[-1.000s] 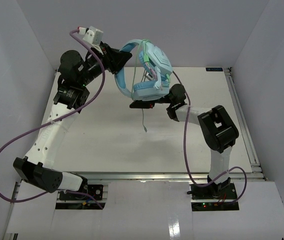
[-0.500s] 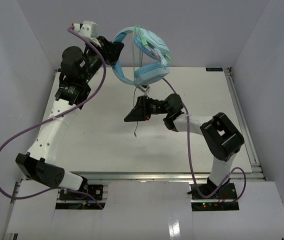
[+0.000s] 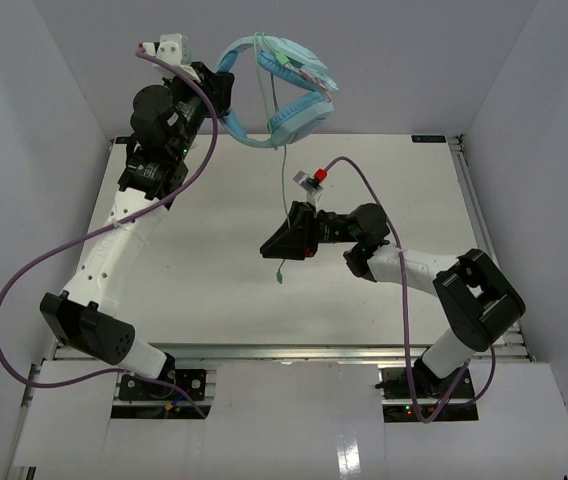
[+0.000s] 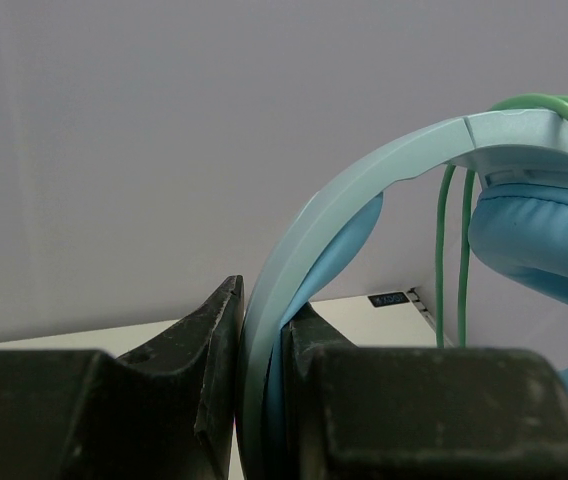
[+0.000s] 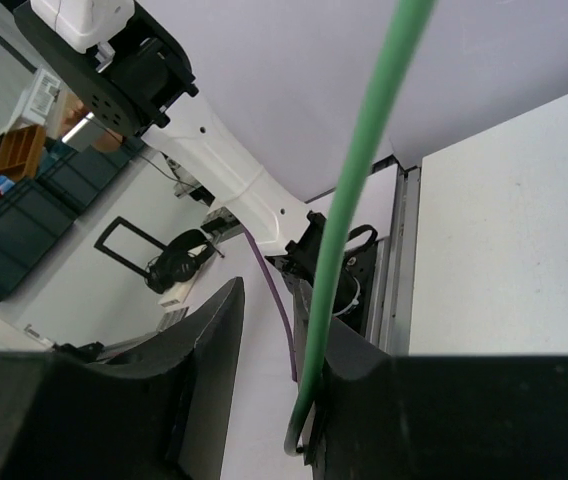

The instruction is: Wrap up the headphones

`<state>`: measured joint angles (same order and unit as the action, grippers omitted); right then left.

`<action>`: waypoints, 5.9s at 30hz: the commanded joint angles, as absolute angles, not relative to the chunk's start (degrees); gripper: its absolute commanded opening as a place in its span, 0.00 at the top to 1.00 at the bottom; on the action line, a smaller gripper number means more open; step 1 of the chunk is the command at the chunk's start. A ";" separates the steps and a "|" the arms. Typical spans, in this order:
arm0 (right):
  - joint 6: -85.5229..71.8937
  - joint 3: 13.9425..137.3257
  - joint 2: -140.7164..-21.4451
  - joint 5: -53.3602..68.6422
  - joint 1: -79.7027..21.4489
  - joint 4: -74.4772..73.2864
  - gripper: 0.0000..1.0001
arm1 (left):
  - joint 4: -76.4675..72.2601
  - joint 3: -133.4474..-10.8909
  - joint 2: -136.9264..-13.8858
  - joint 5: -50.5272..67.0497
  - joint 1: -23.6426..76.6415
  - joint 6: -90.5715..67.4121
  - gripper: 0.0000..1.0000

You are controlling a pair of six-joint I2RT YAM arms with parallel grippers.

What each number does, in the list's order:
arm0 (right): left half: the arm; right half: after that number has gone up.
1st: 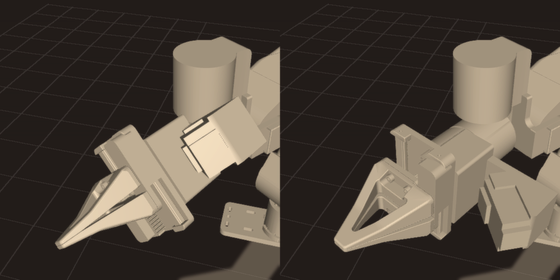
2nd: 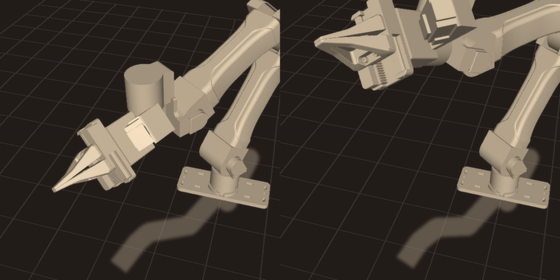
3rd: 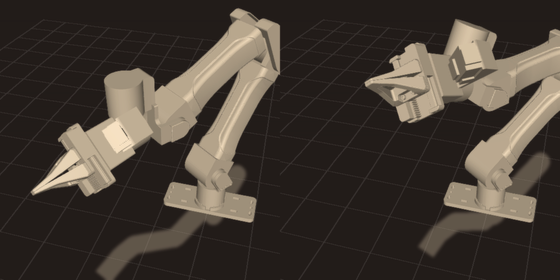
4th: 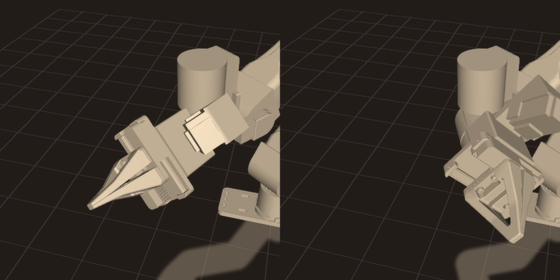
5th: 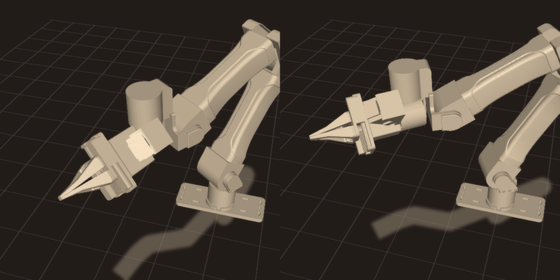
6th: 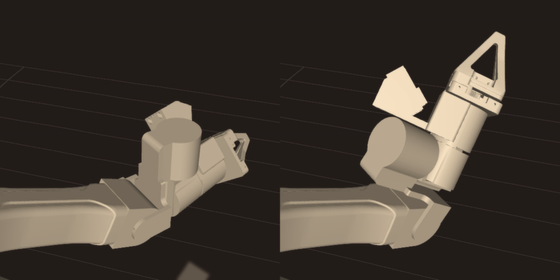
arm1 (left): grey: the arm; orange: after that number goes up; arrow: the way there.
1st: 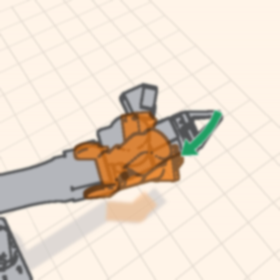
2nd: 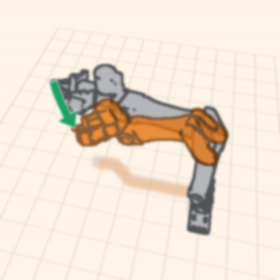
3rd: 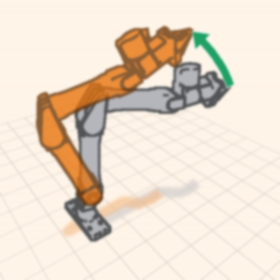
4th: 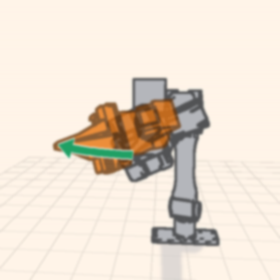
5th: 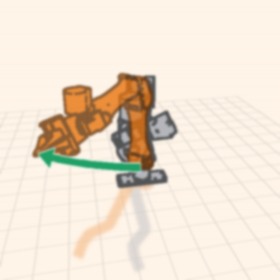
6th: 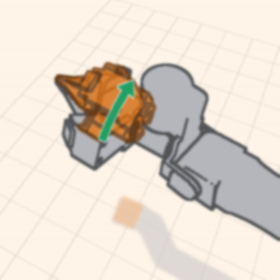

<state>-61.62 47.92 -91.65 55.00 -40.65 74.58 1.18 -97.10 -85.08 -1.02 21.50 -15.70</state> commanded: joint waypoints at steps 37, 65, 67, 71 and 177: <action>6.92 73.09 -79.41 39.14 -41.41 -4.51 0.92 | 2.86 -93.36 -94.90 -9.77 21.09 -4.76 1.00; 62.58 80.60 -79.10 -13.21 -48.10 -19.03 0.92 | 9.23 -77.76 -97.71 22.39 21.53 1.78 1.00; 64.57 76.40 -77.94 -15.47 -48.08 -14.42 0.92 | 9.34 -76.86 -97.46 24.63 21.54 1.87 1.00; 69.21 72.00 -77.43 -18.51 -48.14 -6.24 0.92 | 9.82 -75.47 -96.83 31.67 21.73 2.57 1.00; 36.14 50.41 -55.84 22.38 -19.81 -11.78 0.03 | 5.48 -86.15 -118.55 17.38 15.21 -5.08 1.00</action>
